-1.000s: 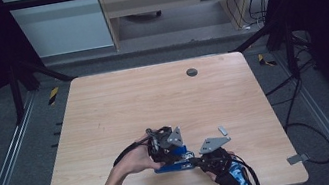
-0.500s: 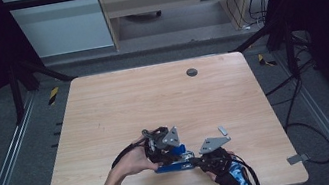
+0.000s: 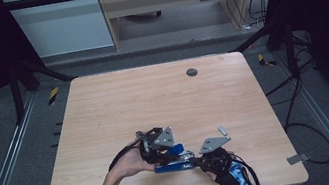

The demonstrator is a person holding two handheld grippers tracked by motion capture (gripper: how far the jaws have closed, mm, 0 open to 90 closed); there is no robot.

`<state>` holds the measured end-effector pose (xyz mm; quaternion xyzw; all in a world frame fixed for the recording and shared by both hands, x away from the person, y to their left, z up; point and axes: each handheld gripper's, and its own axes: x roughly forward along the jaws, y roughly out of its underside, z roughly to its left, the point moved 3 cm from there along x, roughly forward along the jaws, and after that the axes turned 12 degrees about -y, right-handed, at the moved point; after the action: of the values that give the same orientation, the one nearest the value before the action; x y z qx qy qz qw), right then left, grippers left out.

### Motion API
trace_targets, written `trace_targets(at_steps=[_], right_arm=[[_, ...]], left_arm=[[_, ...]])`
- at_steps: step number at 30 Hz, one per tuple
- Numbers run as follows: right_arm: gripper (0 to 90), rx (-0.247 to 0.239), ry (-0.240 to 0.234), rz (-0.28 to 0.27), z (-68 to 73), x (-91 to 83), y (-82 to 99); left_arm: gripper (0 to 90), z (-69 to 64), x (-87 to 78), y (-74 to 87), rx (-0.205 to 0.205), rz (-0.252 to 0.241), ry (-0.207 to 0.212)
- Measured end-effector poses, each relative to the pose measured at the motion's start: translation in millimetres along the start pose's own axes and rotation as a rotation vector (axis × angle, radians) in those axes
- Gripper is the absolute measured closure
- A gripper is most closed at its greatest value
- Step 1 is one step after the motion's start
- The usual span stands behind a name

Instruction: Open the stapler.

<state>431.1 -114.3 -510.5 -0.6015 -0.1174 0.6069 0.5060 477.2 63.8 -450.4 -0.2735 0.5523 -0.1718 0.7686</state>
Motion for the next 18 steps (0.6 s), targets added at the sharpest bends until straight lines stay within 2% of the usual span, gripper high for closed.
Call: trace_targets(at_steps=[5,18], right_arm=[[90.0,0.000,0.003,0.002,0.1,-0.2,0.0],[90.0,0.000,0.003,0.003,0.1,-0.2,0.0]], left_arm=[[64.5,0.4,-0.9,2.9,-0.010,-0.027,-0.004],[64.4,1.4,-3.7,7.6,-0.019,-0.055,-0.001]])
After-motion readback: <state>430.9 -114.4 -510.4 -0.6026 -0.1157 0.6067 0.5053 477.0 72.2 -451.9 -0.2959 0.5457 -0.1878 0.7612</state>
